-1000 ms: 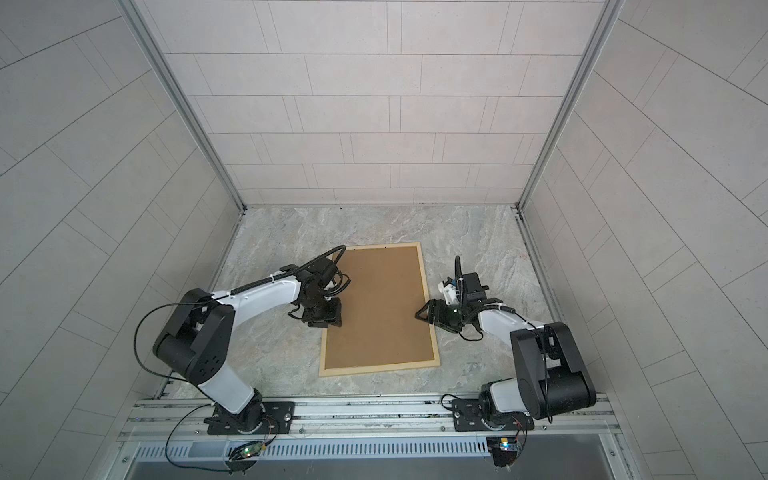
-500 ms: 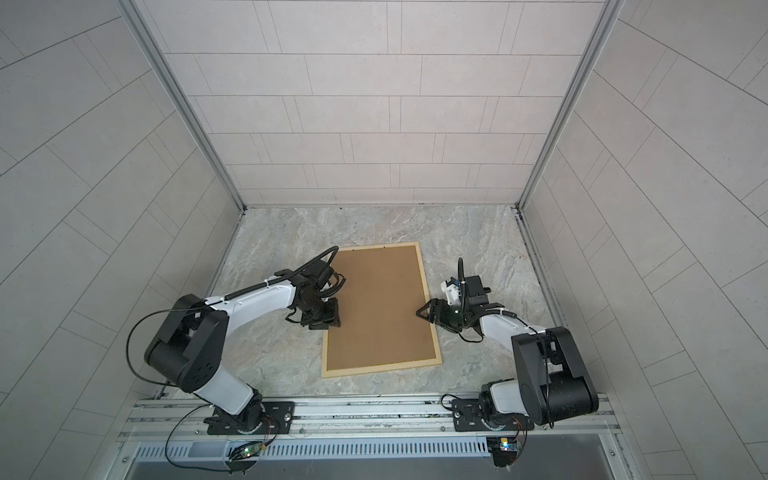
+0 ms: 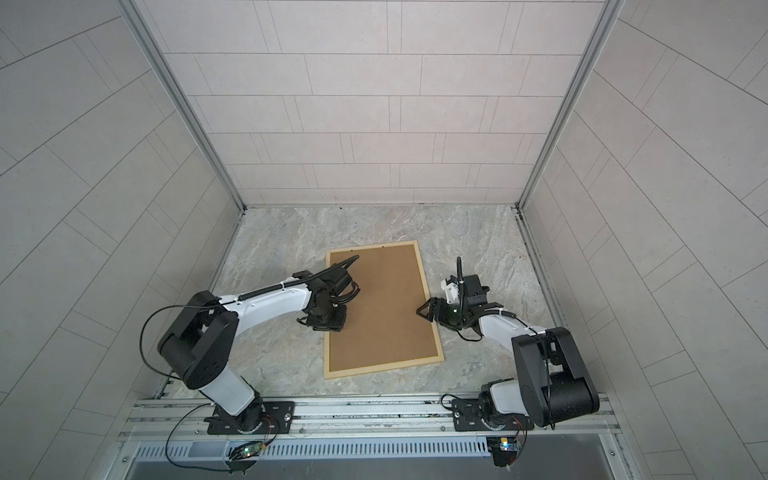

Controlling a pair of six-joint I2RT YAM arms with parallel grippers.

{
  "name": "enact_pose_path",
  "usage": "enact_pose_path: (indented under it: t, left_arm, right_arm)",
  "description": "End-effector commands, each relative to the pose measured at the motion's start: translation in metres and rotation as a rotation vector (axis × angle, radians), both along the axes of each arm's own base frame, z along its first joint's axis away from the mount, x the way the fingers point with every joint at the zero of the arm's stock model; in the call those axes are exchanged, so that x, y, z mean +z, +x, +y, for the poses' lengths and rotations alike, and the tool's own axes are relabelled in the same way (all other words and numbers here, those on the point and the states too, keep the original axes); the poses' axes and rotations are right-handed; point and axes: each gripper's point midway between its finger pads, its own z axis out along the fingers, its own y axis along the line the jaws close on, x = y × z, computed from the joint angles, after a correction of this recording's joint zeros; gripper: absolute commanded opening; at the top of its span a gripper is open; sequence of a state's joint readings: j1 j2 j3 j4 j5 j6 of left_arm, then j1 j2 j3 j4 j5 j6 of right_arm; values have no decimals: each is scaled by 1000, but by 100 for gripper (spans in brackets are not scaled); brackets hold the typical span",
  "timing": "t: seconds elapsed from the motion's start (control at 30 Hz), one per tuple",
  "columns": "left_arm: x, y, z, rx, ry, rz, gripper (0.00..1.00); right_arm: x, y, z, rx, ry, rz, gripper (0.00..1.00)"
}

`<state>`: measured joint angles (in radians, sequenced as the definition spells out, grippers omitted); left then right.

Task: Put the photo into the frame

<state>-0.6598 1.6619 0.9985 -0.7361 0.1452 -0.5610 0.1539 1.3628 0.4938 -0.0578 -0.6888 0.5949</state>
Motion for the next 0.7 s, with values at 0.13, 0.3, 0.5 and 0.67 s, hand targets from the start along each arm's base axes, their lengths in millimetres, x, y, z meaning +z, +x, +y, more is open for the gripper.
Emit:
enact_pose_path:
  t: [0.13, 0.3, 0.5, 0.67]
  left_arm:
    - [1, -10, -34, -74, -94, 36, 45]
    - [1, -15, -31, -124, -6, 29, 59]
    - [11, -12, -21, -168, 91, -5, 69]
    - [18, -12, -12, -190, 145, -9, 73]
  right_arm:
    - [-30, -53, 8, 82, -29, 219, 74]
    - [-28, -50, 8, 87, -34, 216, 74]
    - [-26, -50, 4, 102, -67, 211, 74]
    - [-24, -48, 3, 100, -78, 201, 73]
